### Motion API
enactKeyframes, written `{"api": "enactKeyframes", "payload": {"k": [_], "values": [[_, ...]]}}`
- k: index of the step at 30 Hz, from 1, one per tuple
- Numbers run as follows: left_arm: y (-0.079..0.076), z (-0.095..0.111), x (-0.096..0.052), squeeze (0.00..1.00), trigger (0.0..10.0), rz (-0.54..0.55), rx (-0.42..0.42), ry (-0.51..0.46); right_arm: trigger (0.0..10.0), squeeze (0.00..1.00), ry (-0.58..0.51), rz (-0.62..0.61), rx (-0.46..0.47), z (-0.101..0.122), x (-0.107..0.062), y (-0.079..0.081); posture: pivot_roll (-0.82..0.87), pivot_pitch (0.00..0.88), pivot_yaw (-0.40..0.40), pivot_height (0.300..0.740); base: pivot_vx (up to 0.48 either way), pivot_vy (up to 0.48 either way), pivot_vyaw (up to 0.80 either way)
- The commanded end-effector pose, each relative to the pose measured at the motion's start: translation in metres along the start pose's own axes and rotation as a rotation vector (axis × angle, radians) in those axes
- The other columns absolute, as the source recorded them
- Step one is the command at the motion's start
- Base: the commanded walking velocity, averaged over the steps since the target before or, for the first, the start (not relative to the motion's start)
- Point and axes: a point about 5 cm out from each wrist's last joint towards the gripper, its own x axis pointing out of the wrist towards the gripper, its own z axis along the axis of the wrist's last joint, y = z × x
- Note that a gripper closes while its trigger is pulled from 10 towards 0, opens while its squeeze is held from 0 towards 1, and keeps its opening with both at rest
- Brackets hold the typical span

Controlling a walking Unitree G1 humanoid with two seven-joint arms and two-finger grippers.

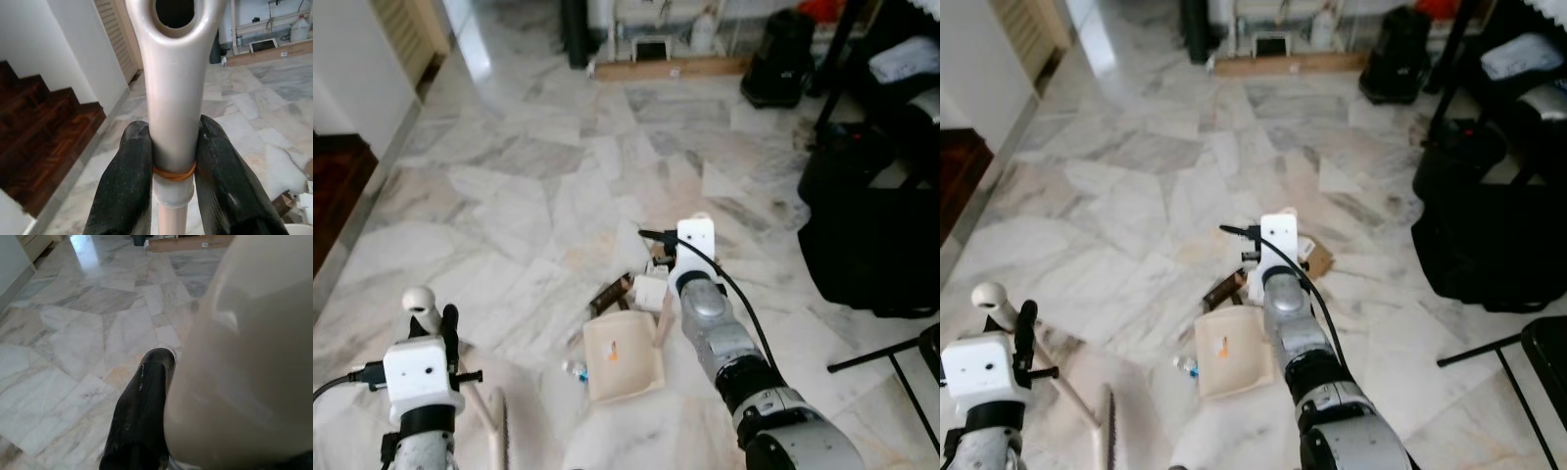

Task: Sweep floor

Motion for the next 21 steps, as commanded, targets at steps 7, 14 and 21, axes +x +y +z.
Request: {"api": "enactKeyframes", "payload": {"k": [7,14,21], "values": [[0.003,0.007,0.0,0.0,10.0,0.006,0.013,-0.039,10.0,0.0,-0.015,-0.046,-0.001,0.003,-0.001,-0.008,0.0,0.121,0.076,0.74,0.137,0.0,0.0],[0.001,0.005,0.001,0.0,10.0,-0.013,0.004,-0.035,10.0,0.0,0.001,-0.076,-0.023,0.001,-0.003,-0.016,-0.01,0.132,0.079,0.74,0.0,0.0,0.0],[0.003,0.006,0.005,0.0,10.0,-0.019,-0.044,-0.027,10.0,0.0,0.105,-0.109,-0.081,-0.018,-0.006,-0.021,0.0,0.138,0.079,0.74,0.0,0.0,0.0]]}}
